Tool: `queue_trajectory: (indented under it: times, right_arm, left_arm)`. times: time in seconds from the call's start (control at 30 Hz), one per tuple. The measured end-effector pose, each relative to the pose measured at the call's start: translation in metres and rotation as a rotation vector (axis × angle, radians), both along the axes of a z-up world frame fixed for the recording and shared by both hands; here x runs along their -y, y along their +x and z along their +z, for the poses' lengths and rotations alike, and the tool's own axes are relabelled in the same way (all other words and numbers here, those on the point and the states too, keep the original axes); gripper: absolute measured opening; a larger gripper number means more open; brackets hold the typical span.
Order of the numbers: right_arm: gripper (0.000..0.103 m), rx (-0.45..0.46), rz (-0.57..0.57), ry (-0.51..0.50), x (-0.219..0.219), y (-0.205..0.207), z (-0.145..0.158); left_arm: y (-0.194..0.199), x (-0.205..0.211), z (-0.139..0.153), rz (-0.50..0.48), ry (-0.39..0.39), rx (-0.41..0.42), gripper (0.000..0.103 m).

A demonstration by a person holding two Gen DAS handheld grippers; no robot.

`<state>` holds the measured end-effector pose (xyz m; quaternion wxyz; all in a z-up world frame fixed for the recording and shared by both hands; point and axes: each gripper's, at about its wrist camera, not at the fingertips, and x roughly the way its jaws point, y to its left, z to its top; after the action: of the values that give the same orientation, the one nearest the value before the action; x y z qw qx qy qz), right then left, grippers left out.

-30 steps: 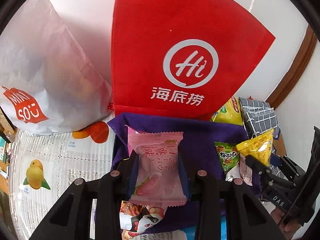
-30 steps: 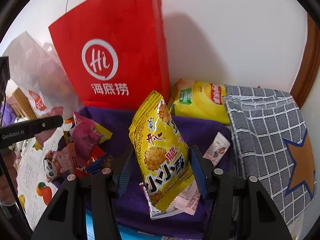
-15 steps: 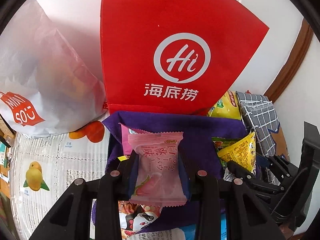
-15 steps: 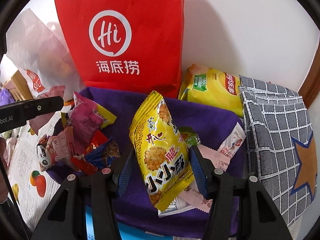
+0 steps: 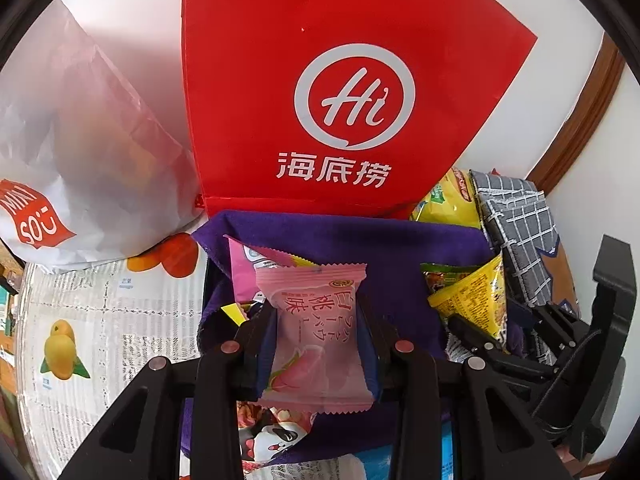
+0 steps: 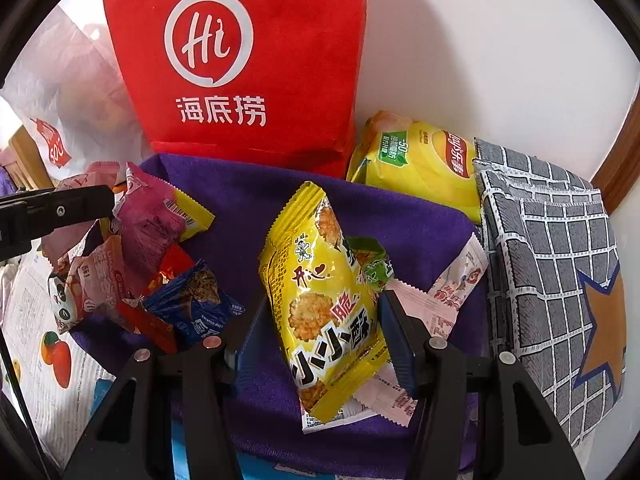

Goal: Organize snacks
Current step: 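Lower both held snacks over the purple towel, then open the right tool to drop the yellow chip bag while the left tool holds the pink packet, then open the left tool to drop the pink packet onto the towel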

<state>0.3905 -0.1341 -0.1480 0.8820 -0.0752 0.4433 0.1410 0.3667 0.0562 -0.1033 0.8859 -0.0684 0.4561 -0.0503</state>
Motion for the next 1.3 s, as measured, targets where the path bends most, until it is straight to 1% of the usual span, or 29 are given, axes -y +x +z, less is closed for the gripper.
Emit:
queue_trajectory:
  times: [0.47,0.73,1.3]
  right_arm:
    - [0.055,0.004,-0.014,-0.002,0.004,0.001,0.001]
    - [0.055,0.018,-0.010,0.010,0.003,-0.004,0.008]
    - [0.056,0.072,-0.022,0.052,0.011,-0.016,0.031]
  left_arm:
    - [0.007,0.006,-0.013,-0.012,0.008,-0.040,0.034]
    - [0.013,0.011,-0.024,-0.012,0.020,-0.078,0.035]
    - [0.014,0.015,-0.026,-0.020,0.033,-0.085,0.035]
